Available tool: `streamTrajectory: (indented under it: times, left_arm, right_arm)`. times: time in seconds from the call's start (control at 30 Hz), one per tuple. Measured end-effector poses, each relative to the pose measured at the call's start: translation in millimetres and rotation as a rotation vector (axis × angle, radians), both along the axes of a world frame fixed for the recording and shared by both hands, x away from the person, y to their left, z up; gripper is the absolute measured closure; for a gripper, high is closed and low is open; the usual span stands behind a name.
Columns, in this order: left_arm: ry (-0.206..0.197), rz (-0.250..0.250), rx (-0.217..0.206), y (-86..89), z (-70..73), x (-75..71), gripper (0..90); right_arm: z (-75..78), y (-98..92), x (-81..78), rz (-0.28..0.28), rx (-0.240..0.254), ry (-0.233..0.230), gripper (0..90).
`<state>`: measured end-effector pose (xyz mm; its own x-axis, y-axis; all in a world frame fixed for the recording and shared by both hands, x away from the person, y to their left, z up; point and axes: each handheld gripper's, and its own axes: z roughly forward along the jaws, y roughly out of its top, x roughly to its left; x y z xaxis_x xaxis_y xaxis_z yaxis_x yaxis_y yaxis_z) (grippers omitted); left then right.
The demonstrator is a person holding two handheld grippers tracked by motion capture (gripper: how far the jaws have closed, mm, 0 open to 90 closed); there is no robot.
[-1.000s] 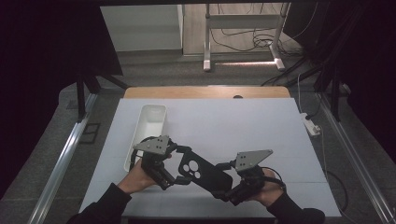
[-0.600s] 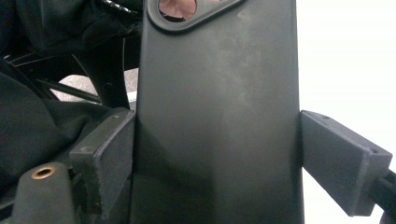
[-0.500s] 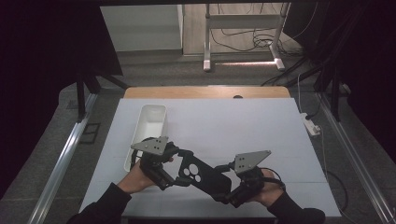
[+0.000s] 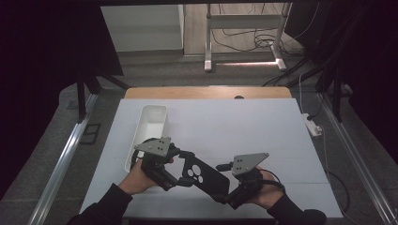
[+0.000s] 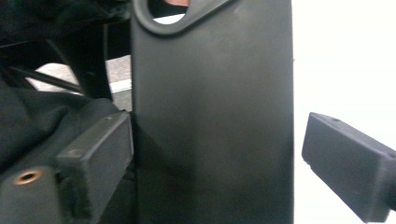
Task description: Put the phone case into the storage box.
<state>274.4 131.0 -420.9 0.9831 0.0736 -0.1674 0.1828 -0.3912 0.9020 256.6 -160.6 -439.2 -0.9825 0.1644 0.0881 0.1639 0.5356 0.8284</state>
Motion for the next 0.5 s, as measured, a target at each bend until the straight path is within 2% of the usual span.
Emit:
streamTrajectory:
  times: [0.13,0.2,0.4,0.43,0.5]
  left_arm:
    - [-0.002,0.020,0.014,-0.1,1.2,0.0,15.4]
    - [-0.007,0.049,0.042,-0.1,2.7,0.7,15.4]
    - [0.002,0.123,0.076,2.4,6.8,3.9,15.3]
    - [0.002,0.123,0.076,2.4,6.8,3.9,15.3]
    - [0.010,0.159,0.090,3.6,8.1,5.9,15.3]
  right_arm:
    - [0.0,0.2,0.4,-0.050,-0.022,-0.025,3.3]
    - [-0.1,0.0,0.4,-0.066,-0.036,-0.039,1.9]
    - [0.9,-0.7,0.1,-0.121,-0.043,-0.071,0.0]
    - [0.6,-0.9,0.0,-0.136,-0.044,-0.083,0.0]
    - [0.3,-1.0,0.1,-0.148,-0.049,-0.095,0.0]
